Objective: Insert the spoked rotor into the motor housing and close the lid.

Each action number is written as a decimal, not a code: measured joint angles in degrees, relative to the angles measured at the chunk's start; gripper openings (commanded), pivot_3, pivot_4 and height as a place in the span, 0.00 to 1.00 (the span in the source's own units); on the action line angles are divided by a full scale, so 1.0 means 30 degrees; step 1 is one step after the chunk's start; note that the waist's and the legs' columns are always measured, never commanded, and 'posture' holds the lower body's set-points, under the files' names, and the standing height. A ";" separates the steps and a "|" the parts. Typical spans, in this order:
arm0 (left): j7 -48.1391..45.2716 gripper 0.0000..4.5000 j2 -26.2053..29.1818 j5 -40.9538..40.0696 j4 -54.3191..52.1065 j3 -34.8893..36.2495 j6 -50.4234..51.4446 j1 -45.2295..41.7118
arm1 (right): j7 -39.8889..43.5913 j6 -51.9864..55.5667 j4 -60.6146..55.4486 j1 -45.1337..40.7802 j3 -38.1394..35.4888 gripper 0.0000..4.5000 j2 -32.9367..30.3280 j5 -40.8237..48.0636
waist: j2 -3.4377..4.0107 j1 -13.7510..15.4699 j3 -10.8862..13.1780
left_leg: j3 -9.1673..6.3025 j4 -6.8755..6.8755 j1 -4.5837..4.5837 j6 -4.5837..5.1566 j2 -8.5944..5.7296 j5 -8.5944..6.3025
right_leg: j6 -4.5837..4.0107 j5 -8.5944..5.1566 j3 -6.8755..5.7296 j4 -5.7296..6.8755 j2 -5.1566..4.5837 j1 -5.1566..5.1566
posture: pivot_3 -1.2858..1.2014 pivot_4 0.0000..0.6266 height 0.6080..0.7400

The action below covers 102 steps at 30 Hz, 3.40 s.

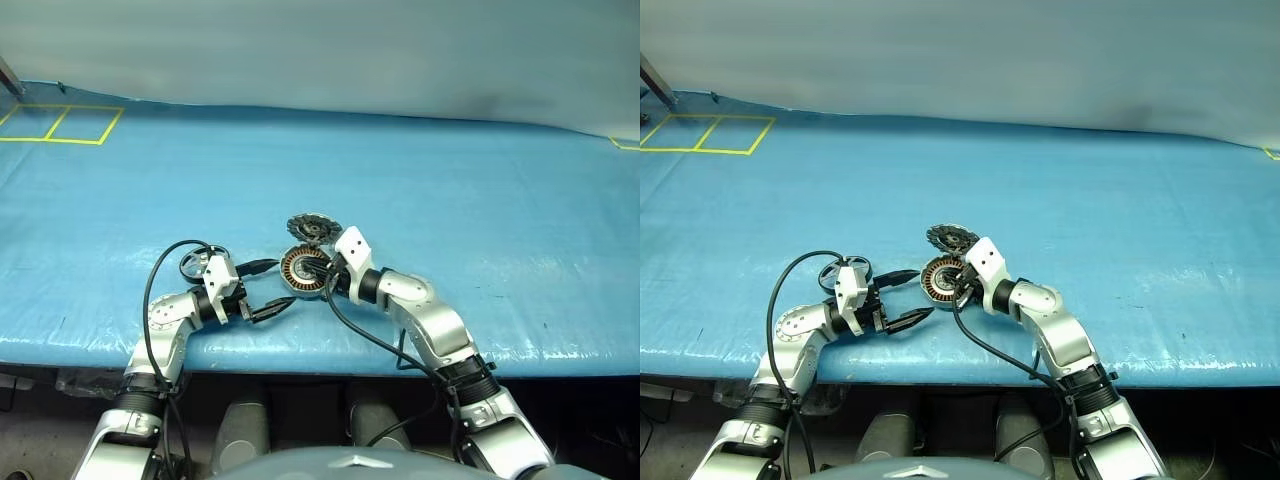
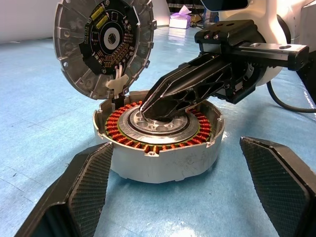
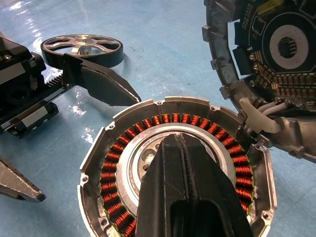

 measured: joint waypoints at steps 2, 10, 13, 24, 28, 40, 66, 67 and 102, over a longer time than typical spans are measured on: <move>0.0038 1.00 0.0000 0.0000 -0.0001 0.0000 -0.0001 0.0045 | -0.0099 -0.0046 0.0000 -0.0005 0.0082 0.00 -0.0026 -0.0131 | 0.0000 -0.0021 0.0000 | 0.0001 0.0000 0.0002 0.0000 0.0000 0.0000 | -0.0002 0.0001 0.0000 0.0000 0.0000 0.0001 | 0.52 0.24 1.00; 0.0116 1.00 0.0023 0.0007 -0.0002 -0.0001 -0.0001 0.0083 | -0.0130 -0.0434 0.0018 -0.0145 0.0594 0.00 -0.0225 -0.0962 | -0.0005 -0.0050 -0.0007 | 0.0001 0.0000 0.0027 0.0000 0.0002 0.0000 | 0.0001 -0.0002 0.0001 0.0003 -0.0001 0.0021 | 0.52 0.24 1.00; 0.0130 1.00 0.0037 0.0013 -0.0002 -0.0005 -0.0001 0.0100 | -0.0123 -0.0440 0.0088 -0.0223 0.0673 0.00 -0.0228 -0.1237 | -0.0008 -0.0054 -0.0011 | 0.0002 0.0000 0.0033 -0.0001 0.0002 0.0000 | 0.0000 -0.0001 0.0001 0.0003 -0.0001 0.0024 | 0.52 0.24 1.00; 0.0154 1.00 0.0059 0.0010 -0.0003 -0.0005 -0.0003 0.0217 | -0.0109 -0.0362 0.0197 -0.0374 0.0848 0.00 -0.0206 -0.1516 | -0.0018 -0.0076 -0.0025 | 0.0006 -0.0002 0.0120 -0.0006 0.0008 -0.0004 | -0.0002 -0.0006 0.0001 -0.0002 -0.0009 0.0020 | 0.52 0.24 1.00; 0.0177 1.00 0.0077 -0.0066 -0.0140 -0.0001 0.0248 0.0275 | -0.0082 -0.0163 -0.0156 -0.0070 0.0608 0.00 0.0044 -0.1070 | -0.0018 -0.0072 -0.0025 | 0.0013 -0.0014 0.0082 -0.0006 0.0013 -0.0004 | -0.0017 -0.0001 0.0002 0.0001 -0.0009 0.0022 | 0.52 0.24 1.00; 0.1737 1.00 0.1624 -0.2510 -0.4803 0.1030 0.6102 -0.0072 | 0.0686 0.0155 -0.1666 0.0339 0.0406 0.00 -0.0441 0.0187 | -0.0023 -0.0073 -0.0017 | 0.0008 -0.0018 0.0007 -0.0004 0.0013 -0.0001 | 0.0023 -0.0025 -0.0002 0.0003 0.0004 -0.0013 | 0.52 0.24 1.00; 0.1167 1.00 0.9615 0.1006 -0.3457 0.0376 1.0307 -0.4658 | 0.1349 -0.0904 -0.1727 0.1054 0.0655 0.00 -0.0871 -0.0049 | -0.0070 -0.0031 0.0015 | 0.0022 -0.0082 0.0006 -0.0034 0.0021 0.0015 | -0.0002 -0.0045 -0.0015 -0.0004 0.0014 -0.0046 | 0.52 0.24 1.00; 0.0507 1.00 1.0180 0.1580 -0.3119 -0.0221 0.9962 -0.5330 | 0.1327 -0.0935 -0.1688 0.1043 0.0666 0.00 -0.0818 -0.0078 | -0.0077 -0.0024 0.0018 | 0.0019 -0.0085 0.0004 -0.0037 0.0019 0.0017 | -0.0002 -0.0045 -0.0016 -0.0003 0.0015 -0.0045 | 0.52 0.24 1.00; -0.6408 0.74 0.9533 1.2539 0.3807 -0.8173 0.3377 -1.4167 | 0.2293 0.0136 -0.2303 0.0106 0.1019 0.00 -0.2429 -0.0084 | -0.0107 -0.0016 0.0038 | -0.0031 -0.0022 -0.0067 -0.0033 0.0010 0.0020 | 0.0019 -0.0043 -0.0008 0.0043 0.0041 -0.0063 | 0.52 0.24 1.00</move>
